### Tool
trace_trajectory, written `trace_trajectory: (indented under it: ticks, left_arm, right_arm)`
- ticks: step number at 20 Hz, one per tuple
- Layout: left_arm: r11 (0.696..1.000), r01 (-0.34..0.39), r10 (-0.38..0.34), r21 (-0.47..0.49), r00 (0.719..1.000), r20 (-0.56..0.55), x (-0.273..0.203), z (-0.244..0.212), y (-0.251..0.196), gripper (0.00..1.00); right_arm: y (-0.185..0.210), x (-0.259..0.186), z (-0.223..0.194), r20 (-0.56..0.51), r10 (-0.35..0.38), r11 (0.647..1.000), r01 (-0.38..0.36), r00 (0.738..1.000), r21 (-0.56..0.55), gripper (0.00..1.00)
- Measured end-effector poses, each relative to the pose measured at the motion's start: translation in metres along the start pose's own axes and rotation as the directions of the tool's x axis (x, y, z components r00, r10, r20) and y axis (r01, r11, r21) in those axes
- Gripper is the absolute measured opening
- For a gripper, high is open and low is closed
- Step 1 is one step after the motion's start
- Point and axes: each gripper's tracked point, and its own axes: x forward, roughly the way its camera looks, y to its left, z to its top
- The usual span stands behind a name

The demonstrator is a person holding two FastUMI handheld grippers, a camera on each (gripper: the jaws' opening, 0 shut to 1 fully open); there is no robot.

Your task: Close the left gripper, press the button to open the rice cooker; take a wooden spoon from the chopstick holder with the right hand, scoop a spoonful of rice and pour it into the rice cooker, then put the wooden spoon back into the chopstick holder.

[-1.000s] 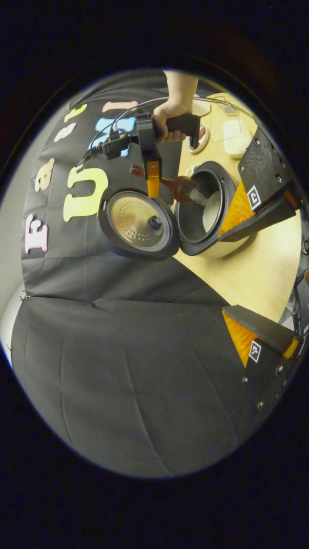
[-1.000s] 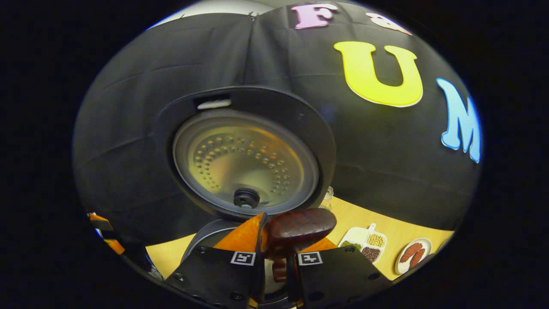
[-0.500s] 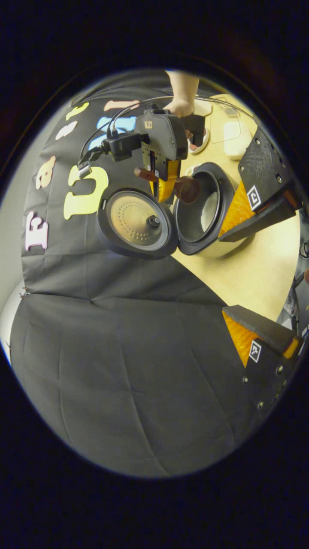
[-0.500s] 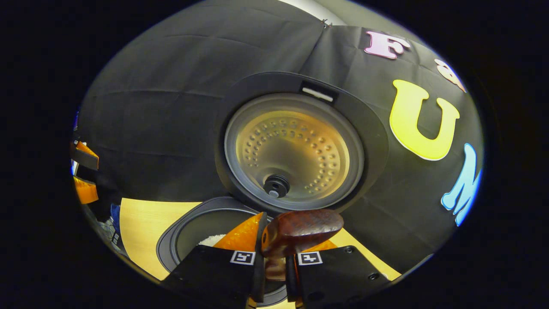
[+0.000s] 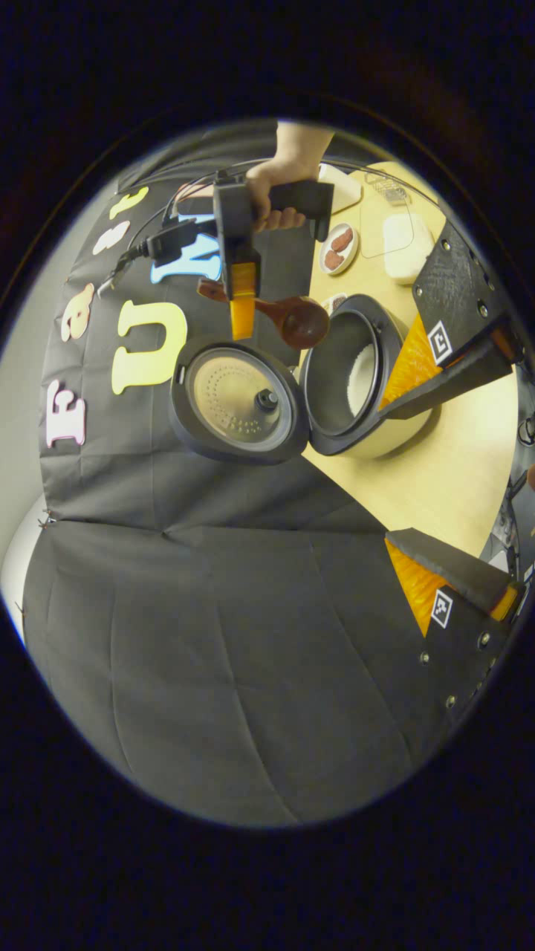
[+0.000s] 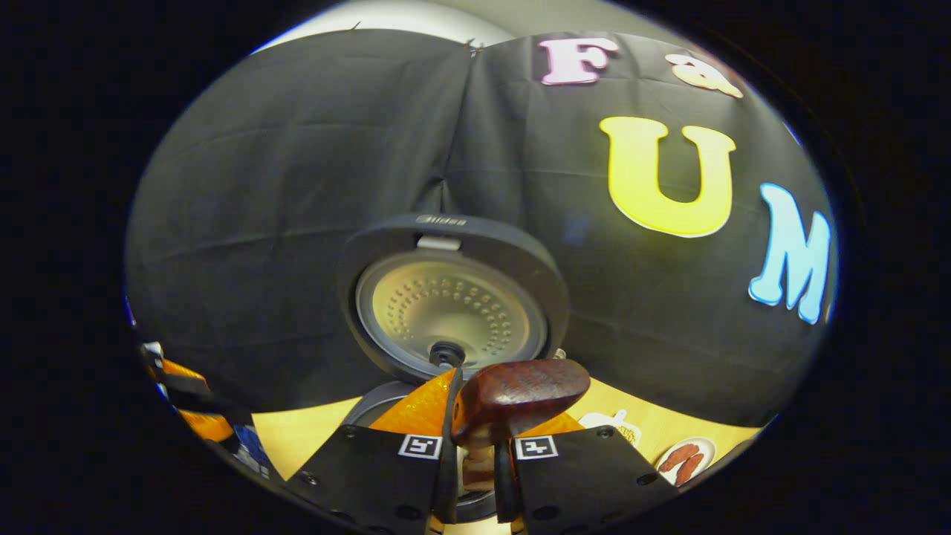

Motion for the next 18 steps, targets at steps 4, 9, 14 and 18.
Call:
trace_trajectory:
  ticks: [4,9,14,18]
  left_arm:
    - [0.998,0.06,-0.06,0.025,0.998,-0.001,-0.005,0.004,-0.041,0.92]
    - [0.985,0.16,-0.161,0.059,0.987,0.008,-0.007,0.018,-0.101,0.92]
    - [0.963,0.248,-0.25,0.102,0.968,0.013,-0.006,0.036,-0.172,0.94]
    - [0.949,0.307,-0.309,0.073,0.951,0.021,-0.009,0.051,-0.222,0.93]
  right_arm:
    - [-0.035,-0.05,0.019,0.034,-0.04,0.985,0.034,0.999,0.167,0.22]
    - [-0.102,-0.128,0.035,0.115,-0.161,0.94,0.117,0.98,0.32,0.18]
    - [-0.188,-0.21,0.003,0.089,-0.348,0.854,0.277,0.933,0.44,0.22]
    - [-0.246,-0.272,-0.043,0.015,-0.484,0.725,0.392,0.875,0.566,0.22]
